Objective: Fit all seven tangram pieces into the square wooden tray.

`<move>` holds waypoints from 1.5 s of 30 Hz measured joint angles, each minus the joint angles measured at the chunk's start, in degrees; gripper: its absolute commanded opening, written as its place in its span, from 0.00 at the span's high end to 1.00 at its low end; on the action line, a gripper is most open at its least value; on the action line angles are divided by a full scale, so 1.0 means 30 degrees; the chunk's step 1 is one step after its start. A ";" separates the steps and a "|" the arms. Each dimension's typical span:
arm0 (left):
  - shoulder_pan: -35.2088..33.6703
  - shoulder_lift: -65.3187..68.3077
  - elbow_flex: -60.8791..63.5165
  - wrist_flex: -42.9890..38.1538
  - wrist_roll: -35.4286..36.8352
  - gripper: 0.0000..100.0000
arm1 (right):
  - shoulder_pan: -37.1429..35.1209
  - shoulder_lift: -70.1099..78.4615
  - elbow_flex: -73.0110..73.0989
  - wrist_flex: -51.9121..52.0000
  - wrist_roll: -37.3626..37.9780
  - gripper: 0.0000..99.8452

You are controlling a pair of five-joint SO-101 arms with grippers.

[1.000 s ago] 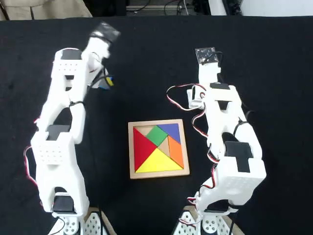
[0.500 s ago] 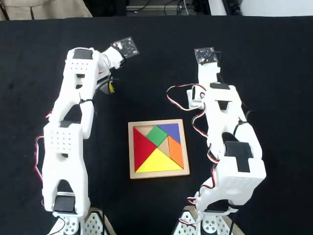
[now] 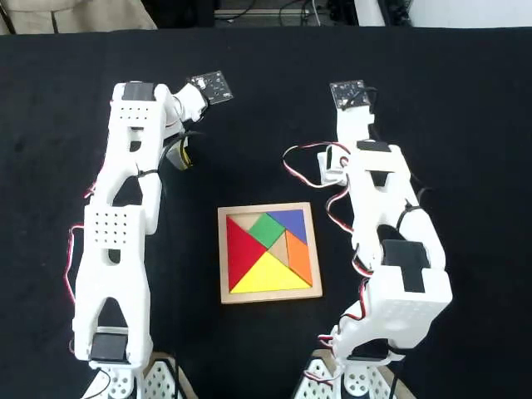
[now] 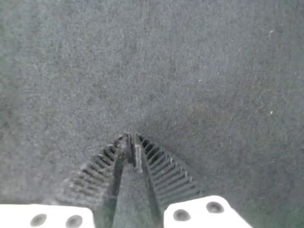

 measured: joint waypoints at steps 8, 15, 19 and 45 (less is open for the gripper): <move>0.0000 0.0615 -0.0733 0.0059 0.0703 0.73 | 0.0000 0.0000 0.0000 0.0000 0.0000 0.99; 0.0029 0.0674 -0.0967 0.1231 0.0791 0.93 | 0.0000 0.0000 0.0000 0.0000 0.0000 0.99; 0.0088 0.0850 -0.0967 0.1407 0.0821 0.96 | 0.0000 0.0000 0.0000 0.0000 0.0000 0.99; 0.1319 0.4777 -0.9846 0.0029 1.0960 0.97 | 0.0000 0.0000 0.0000 0.0000 0.0000 0.99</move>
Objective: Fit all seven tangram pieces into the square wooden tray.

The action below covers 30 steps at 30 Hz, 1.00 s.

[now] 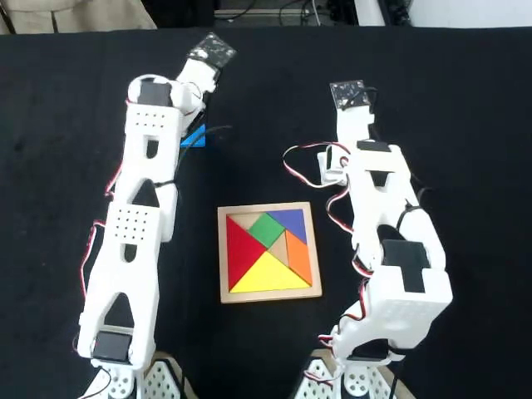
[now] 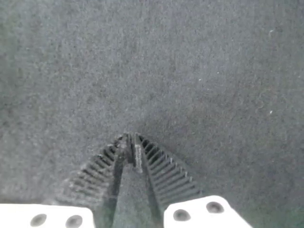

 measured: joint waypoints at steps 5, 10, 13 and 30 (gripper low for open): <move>-0.0381 0.2872 -0.0527 -0.3546 0.0908 0.97 | 0.0000 0.0000 0.0000 0.0000 0.0000 0.99; -0.0469 0.2989 -0.1114 -0.1846 0.0908 0.97 | 0.0000 0.0000 0.0000 0.0000 0.0000 0.99; -0.0469 0.2549 -0.1201 -0.0176 0.0908 0.97 | 0.0000 0.0000 0.0000 0.0000 0.0000 0.99; 0.3282 0.1201 -0.1201 0.6886 0.1114 0.97 | 0.0000 0.0000 0.0000 0.0000 0.0000 0.99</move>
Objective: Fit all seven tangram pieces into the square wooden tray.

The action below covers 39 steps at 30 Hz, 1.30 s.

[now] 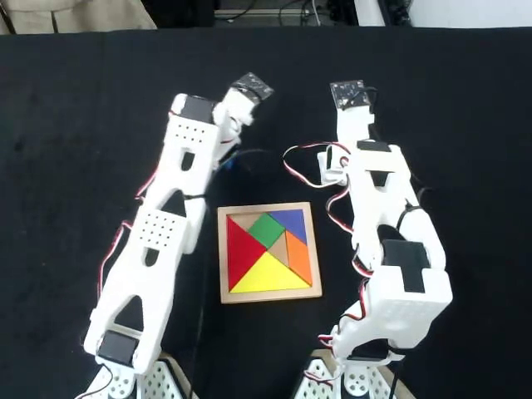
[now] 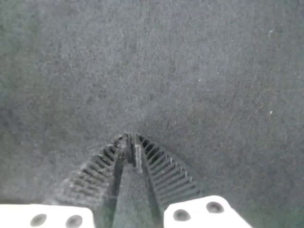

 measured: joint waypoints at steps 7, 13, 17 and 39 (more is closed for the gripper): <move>0.1524 -0.0264 0.0000 0.0088 0.1612 0.97 | 0.0000 0.0000 0.0000 0.0000 0.0000 0.99; 0.2256 -0.2462 0.0029 0.0205 0.2725 0.97 | 0.0000 0.0000 0.0000 0.0000 0.0000 0.99; 0.1377 -0.3839 0.0029 -0.0381 0.2813 0.97 | -0.0029 0.0000 0.0000 0.0000 0.0000 0.99; 0.1788 -0.0586 0.0029 -0.2315 0.4454 0.97 | -0.0029 0.0000 0.0000 0.0000 0.0000 0.99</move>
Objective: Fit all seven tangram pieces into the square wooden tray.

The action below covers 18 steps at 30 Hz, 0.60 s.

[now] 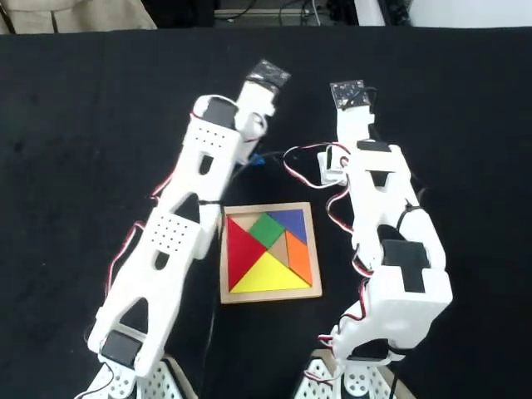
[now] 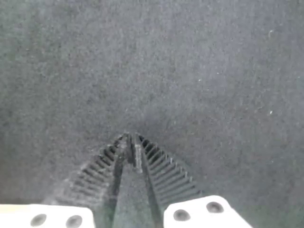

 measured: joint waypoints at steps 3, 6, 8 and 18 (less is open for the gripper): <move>0.0762 0.0000 0.0000 0.0645 0.0059 0.97 | 0.0000 0.0000 0.0000 0.0000 0.0000 0.99; 0.1260 0.0000 0.0000 0.1319 0.0117 0.97 | 0.0000 0.0000 0.0000 0.0000 0.0000 0.99; 0.1612 0.0000 0.0000 0.1905 0.0147 0.97 | 0.0000 0.0000 0.0000 0.0000 0.0000 0.99; 0.2696 -0.1201 0.0000 0.2549 0.2344 0.97 | 0.0586 -0.0733 0.0000 0.0000 0.0000 0.99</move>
